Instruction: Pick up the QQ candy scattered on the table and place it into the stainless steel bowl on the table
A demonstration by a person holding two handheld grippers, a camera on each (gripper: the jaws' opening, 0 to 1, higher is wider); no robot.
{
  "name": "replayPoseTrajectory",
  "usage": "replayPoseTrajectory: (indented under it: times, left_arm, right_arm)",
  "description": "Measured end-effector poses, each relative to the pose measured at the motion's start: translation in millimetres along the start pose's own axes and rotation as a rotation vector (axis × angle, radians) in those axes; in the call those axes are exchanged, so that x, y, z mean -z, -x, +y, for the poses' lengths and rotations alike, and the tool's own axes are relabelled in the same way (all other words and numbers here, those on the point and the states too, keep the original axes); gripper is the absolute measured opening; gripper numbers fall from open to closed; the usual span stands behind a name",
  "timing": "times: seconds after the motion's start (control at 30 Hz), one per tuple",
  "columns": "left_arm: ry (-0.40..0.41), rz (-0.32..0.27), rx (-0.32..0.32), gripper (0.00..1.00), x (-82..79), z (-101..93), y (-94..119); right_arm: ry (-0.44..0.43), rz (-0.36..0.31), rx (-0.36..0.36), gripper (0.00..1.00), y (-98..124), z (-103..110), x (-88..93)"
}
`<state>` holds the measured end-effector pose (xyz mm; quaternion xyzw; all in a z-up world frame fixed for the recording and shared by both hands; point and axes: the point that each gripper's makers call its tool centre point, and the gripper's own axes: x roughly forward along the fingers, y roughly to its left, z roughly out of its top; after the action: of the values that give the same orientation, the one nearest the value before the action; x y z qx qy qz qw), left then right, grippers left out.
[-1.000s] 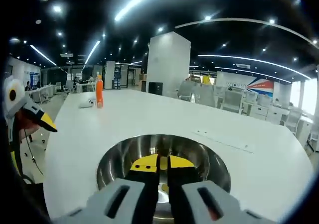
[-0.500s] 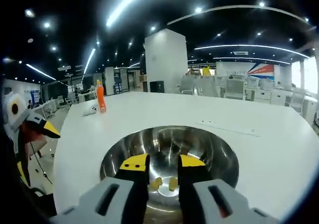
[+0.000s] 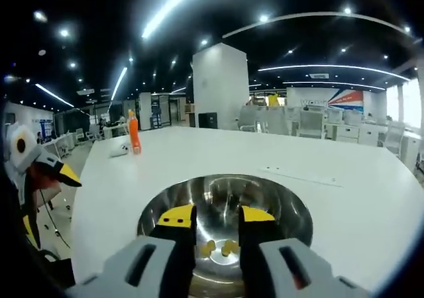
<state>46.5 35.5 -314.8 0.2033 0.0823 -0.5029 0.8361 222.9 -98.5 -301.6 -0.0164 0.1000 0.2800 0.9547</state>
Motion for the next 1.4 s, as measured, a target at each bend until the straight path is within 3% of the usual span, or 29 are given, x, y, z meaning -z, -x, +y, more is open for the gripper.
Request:
replayPoseTrajectory:
  times: [0.43,0.67,0.83,1.13,1.27,1.4]
  left_arm:
    - [-0.002,0.003,-0.001,0.9,0.6,0.0,0.8]
    - [-0.002,0.01,-0.005,0.9,2.0,1.8,1.2]
    - [0.002,0.001,-0.002,0.9,0.3,1.5,1.2]
    - [-0.004,0.005,-0.01,0.9,-1.0,4.2,0.9]
    - [0.002,0.007,-0.014,0.9,0.4,5.7,0.1]
    - [0.012,-0.005,-0.02,0.9,-1.7,7.2,-0.2]
  right_arm:
    - [0.071,-0.092,0.056,0.27,21.0,-13.4,-58.3]
    - [0.115,-0.213,0.068,0.28,45.3,-2.3,-107.6]
    - [0.173,-0.274,0.04,0.29,68.4,25.7,-127.2]
    - [0.239,-0.345,-0.037,0.3,108.5,74.7,-143.9]
    - [0.255,-0.37,-0.096,0.29,121.0,102.3,-144.7]
    - [0.254,-0.356,-0.18,0.29,125.2,135.9,-130.0]
